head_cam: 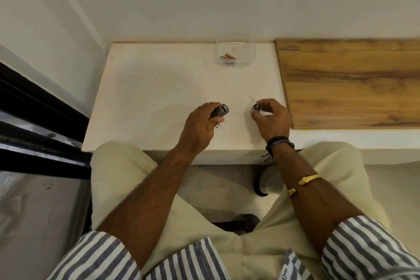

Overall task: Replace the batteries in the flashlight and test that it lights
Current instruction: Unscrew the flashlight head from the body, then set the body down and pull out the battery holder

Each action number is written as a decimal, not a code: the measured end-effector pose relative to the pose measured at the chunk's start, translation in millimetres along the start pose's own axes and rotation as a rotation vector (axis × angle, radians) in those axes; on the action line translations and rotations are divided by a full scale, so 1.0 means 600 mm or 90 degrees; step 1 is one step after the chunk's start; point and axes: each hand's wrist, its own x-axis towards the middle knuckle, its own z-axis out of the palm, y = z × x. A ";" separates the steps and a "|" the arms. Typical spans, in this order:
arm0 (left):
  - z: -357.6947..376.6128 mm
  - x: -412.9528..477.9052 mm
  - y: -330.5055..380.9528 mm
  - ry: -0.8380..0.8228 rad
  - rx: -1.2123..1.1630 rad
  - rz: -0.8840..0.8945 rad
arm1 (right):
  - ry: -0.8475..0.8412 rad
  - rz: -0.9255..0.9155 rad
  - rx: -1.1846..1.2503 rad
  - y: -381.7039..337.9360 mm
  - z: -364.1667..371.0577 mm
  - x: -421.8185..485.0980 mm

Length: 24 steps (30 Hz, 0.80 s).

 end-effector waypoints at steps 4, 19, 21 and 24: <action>0.002 -0.003 0.000 -0.002 -0.011 0.012 | 0.023 0.005 -0.082 0.019 0.010 0.003; -0.011 0.017 0.025 -0.037 0.464 0.210 | -0.217 0.206 0.315 -0.055 0.029 -0.050; -0.013 0.021 0.032 -0.057 0.515 0.258 | -0.320 0.342 0.470 -0.062 0.022 -0.056; -0.018 0.028 0.044 -0.063 0.558 0.307 | -0.375 0.424 0.612 -0.064 0.011 -0.056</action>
